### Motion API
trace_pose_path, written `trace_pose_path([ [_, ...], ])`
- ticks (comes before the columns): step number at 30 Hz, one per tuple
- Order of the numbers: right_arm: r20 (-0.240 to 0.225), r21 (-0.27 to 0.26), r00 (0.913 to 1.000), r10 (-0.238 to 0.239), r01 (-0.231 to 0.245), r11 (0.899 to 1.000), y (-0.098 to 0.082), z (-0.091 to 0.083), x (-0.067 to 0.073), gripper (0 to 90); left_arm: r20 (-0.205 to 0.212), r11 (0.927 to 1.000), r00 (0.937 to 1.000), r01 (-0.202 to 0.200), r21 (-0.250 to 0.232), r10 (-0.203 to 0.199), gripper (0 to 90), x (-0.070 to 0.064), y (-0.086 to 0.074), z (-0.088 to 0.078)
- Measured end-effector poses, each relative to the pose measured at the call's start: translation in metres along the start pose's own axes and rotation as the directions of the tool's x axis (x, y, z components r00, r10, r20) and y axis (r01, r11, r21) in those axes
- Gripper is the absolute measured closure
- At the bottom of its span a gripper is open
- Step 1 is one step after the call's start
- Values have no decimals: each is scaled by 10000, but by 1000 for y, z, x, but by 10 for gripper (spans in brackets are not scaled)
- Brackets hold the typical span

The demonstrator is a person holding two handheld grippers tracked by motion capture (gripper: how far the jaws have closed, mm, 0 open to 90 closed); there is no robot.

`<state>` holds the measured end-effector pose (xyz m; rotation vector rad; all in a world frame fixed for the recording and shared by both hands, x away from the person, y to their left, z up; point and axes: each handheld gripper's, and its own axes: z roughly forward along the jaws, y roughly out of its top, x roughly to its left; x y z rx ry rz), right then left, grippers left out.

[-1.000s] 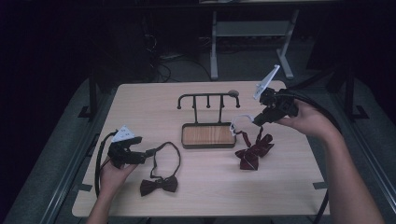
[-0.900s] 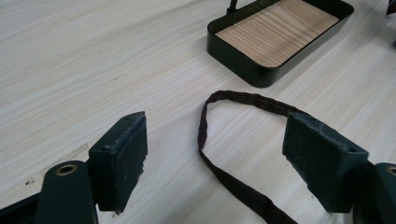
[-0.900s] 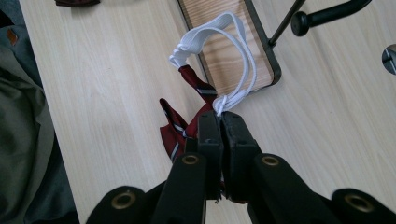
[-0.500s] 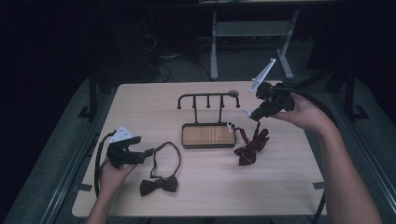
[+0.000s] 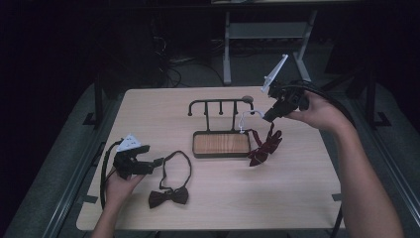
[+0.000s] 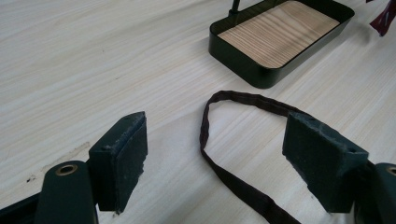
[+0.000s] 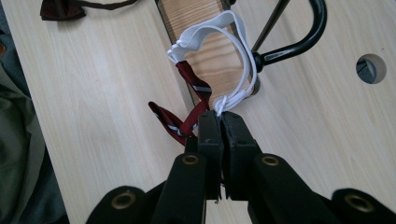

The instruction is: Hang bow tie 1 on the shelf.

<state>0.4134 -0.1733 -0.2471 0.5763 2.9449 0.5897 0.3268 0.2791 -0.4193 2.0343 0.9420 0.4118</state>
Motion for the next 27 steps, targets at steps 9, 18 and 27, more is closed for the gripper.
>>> trace_pose_path([
  [9,150,-31,9996,229,-229,9997,5,-4,-9,866,16,10000,10000,32,-83,-32,220,-1,0,0],
  [18,193,-48,9988,451,-450,9990,8,-4,-20,865,15,10000,10000,29,-79,-29,220,-1,0,-1],
  [27,188,124,9971,735,-738,9972,5,-1,-30,865,37,9999,10000,28,-113,-28,220,-1,1,-1],
])
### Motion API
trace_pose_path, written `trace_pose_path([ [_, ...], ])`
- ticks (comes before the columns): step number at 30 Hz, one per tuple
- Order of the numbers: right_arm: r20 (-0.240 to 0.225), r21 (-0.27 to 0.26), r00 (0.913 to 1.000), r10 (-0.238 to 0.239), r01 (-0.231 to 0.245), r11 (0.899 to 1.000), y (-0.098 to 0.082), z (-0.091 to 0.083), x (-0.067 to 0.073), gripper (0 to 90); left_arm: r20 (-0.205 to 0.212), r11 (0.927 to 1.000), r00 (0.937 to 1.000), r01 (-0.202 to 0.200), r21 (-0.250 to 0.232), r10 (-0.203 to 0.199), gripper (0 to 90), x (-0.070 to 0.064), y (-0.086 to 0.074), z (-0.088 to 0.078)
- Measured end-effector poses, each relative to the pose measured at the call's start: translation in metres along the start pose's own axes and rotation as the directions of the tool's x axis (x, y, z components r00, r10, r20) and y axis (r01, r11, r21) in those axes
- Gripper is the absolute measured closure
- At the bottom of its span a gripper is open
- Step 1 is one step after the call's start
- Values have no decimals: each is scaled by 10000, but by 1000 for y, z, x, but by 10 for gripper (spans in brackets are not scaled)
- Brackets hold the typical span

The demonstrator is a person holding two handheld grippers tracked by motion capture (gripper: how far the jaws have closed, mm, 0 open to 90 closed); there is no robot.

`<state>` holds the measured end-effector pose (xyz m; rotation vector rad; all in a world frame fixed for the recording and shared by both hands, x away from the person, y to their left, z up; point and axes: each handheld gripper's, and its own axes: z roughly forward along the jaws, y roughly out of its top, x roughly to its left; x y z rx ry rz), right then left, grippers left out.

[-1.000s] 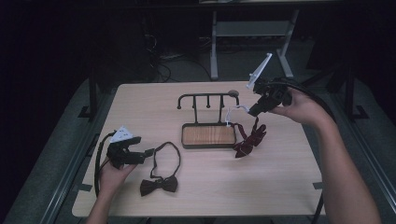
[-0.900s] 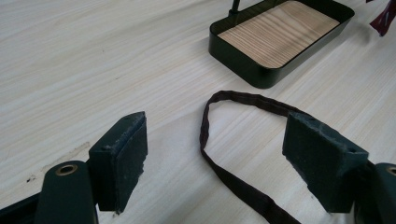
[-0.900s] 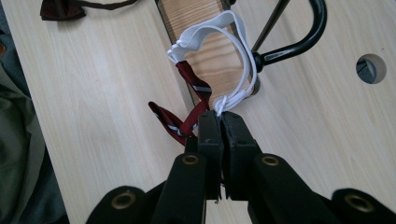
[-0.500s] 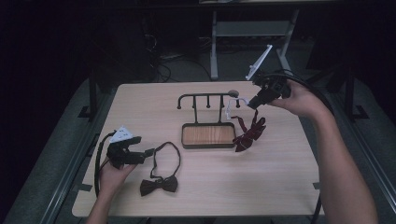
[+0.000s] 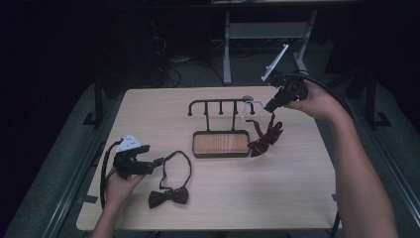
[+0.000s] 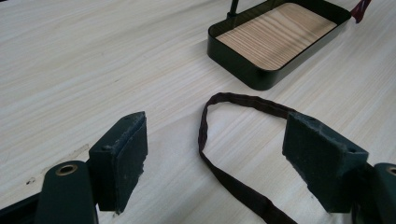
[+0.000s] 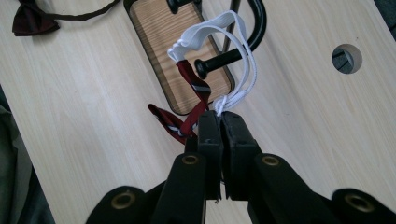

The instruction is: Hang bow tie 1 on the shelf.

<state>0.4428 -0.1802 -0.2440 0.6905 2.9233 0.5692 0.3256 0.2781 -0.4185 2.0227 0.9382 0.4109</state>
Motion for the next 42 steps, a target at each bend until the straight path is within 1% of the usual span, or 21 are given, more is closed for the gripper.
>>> trace_pose_path([
  [5,-33,121,9999,145,-145,9998,-2,4,-3,863,4,10000,10000,-31,25,31,220,0,0,0],
  [11,-44,138,9999,145,-144,9998,-2,7,-5,863,1,10000,10000,-33,18,33,220,0,0,0],
  [17,-116,105,9996,261,-260,9996,-5,11,-8,860,16,10000,10000,-52,-4,52,220,0,0,0],
  [19,-161,217,9994,310,-307,9993,-5,12,-8,859,12,10000,10000,-33,-2,33,220,0,0,0],
  [25,-121,222,9995,298,-295,9993,-5,13,-9,853,9,10000,10000,-31,-13,31,220,0,0,0],
  [29,-127,319,9993,362,-357,9989,-5,15,-10,846,9,10000,10000,-30,-33,30,221,0,0,0],
  [33,-107,360,9995,282,-278,9990,-5,16,-9,846,5,10000,10000,-73,-21,73,220,0,1,-1],
  [38,-147,404,9993,354,-348,9986,-4,17,-9,846,9,10000,10000,-74,-20,74,221,0,1,-1],
  [42,-191,456,9993,312,-303,9985,-3,19,-9,838,8,10000,10000,-86,-29,86,220,0,1,-1],
])
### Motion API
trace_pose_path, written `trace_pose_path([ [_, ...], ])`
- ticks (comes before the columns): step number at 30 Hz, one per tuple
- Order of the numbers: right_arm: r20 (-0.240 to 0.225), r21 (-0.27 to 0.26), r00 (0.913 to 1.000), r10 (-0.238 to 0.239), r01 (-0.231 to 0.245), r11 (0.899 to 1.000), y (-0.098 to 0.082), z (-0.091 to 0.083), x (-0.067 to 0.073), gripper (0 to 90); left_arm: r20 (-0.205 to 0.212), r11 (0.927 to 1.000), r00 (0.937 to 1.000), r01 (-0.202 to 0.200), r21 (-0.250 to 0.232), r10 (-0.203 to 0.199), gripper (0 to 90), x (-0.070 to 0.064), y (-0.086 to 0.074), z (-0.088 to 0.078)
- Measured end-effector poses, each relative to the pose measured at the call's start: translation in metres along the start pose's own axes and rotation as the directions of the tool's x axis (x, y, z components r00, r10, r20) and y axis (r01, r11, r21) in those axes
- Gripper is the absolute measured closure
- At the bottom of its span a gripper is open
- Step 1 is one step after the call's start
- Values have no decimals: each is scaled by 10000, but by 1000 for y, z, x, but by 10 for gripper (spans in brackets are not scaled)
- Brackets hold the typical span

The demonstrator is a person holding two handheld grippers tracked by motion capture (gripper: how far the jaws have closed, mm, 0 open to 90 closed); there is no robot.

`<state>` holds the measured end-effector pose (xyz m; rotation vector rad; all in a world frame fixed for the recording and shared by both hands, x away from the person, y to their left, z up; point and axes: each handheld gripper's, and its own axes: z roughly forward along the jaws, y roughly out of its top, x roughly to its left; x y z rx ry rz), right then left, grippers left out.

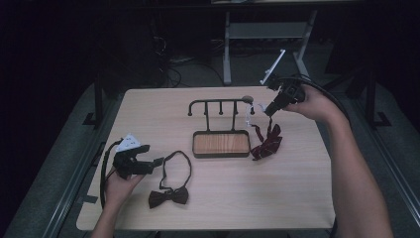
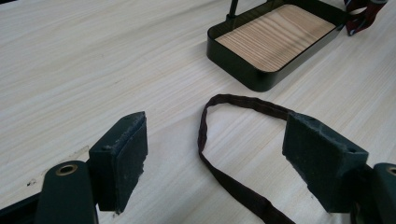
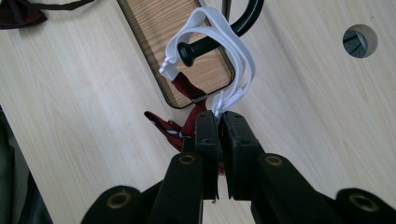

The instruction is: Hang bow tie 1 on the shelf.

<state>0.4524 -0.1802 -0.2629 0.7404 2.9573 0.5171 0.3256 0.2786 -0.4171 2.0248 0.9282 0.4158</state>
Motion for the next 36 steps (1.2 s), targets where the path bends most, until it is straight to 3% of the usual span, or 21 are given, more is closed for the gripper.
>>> trace_pose_path([
  [19,-465,-279,9989,-80,67,9996,-14,12,1,766,10,9999,10000,-44,124,44,220,0,0,1],
  [36,-565,-403,9976,-412,389,9984,-24,23,15,672,30,10000,10000,19,94,-19,221,-1,0,2],
])
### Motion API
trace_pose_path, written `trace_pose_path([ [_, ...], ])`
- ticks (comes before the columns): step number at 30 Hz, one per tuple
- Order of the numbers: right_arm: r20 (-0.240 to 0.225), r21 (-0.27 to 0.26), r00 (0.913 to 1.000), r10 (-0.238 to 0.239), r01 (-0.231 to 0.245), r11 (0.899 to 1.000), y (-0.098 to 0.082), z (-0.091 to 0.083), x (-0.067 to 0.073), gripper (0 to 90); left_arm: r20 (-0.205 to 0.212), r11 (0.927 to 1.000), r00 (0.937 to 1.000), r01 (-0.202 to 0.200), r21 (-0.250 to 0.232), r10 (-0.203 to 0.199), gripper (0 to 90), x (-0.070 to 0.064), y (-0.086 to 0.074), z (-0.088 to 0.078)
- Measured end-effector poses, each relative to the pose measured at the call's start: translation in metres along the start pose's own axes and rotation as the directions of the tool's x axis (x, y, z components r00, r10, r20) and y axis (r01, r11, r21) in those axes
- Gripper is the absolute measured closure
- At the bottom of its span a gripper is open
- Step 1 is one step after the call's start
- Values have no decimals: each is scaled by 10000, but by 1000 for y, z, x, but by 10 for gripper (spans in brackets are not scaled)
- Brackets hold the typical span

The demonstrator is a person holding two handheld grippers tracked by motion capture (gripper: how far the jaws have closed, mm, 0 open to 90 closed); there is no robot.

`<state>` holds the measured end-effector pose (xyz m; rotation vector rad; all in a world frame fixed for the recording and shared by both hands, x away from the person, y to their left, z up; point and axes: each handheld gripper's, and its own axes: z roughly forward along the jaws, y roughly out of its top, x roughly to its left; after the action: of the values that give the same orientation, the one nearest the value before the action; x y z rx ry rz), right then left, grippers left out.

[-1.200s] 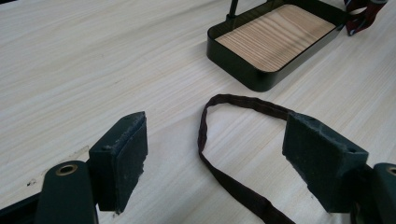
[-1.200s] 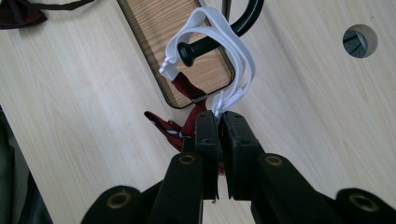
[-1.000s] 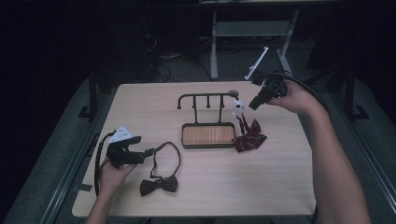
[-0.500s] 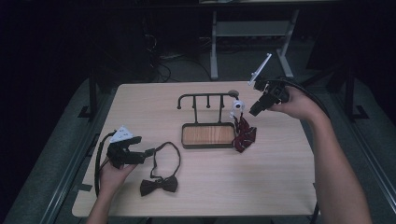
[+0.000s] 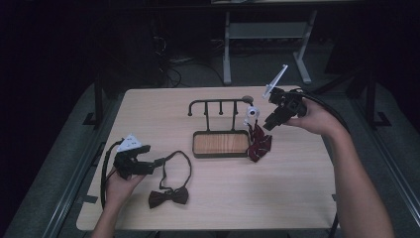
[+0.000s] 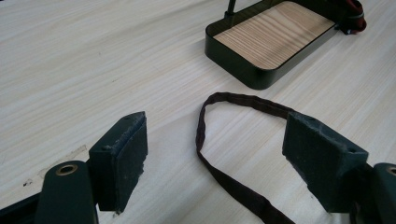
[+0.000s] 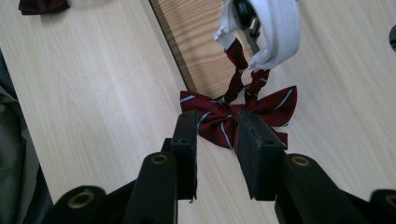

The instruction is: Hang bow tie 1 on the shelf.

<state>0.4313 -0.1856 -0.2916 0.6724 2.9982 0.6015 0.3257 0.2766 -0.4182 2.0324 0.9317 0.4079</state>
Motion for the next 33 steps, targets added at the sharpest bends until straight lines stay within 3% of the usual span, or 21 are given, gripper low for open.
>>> trace_pose_path([
  [17,-263,-208,9995,-173,167,9996,-6,13,11,597,62,9999,9999,-120,108,120,225,1,0,2],
  [33,-262,-455,9996,39,-51,9990,-28,21,14,557,-12,9999,10000,-81,153,81,226,2,-1,0],
])
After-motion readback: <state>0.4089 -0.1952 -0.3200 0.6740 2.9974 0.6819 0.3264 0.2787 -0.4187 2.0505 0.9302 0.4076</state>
